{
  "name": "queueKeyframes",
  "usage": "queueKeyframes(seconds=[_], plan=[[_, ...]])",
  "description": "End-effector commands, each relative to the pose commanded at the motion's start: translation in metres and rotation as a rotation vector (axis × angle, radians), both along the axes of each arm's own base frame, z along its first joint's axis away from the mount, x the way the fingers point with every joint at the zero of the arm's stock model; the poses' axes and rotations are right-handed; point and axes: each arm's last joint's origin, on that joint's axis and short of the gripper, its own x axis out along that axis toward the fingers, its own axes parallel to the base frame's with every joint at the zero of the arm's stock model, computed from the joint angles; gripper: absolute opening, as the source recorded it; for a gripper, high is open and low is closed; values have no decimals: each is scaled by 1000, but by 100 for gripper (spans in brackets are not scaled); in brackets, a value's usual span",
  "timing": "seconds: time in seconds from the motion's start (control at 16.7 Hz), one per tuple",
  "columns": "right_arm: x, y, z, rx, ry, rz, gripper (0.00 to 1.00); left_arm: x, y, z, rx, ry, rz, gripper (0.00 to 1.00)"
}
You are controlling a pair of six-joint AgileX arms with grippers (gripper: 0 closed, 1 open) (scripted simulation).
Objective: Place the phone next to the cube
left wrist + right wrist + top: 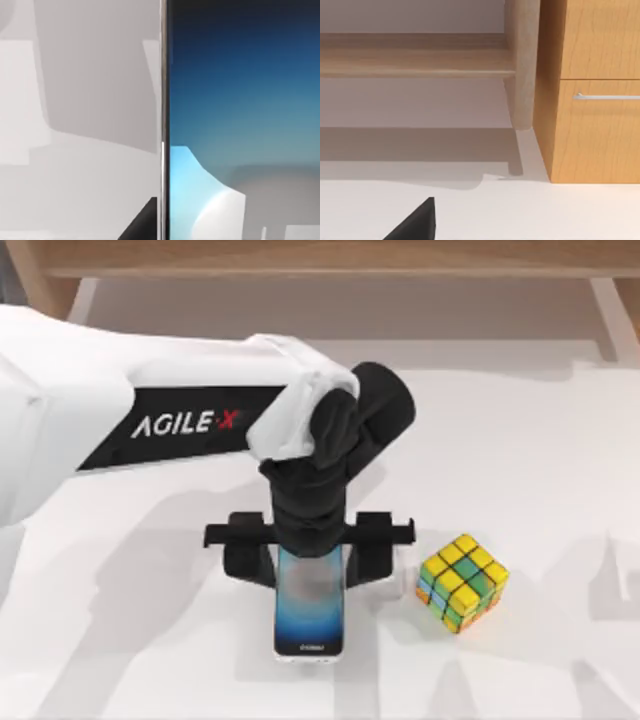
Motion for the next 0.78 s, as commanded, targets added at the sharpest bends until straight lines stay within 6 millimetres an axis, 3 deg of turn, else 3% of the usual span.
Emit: queueKeyframes(seconds=[0.42, 0.78], plan=[[0, 0, 0, 0, 0, 0, 100, 0, 0, 0, 0, 0, 0, 98], [0, 0, 0, 0, 0, 0, 100, 0, 0, 0, 0, 0, 0, 100]])
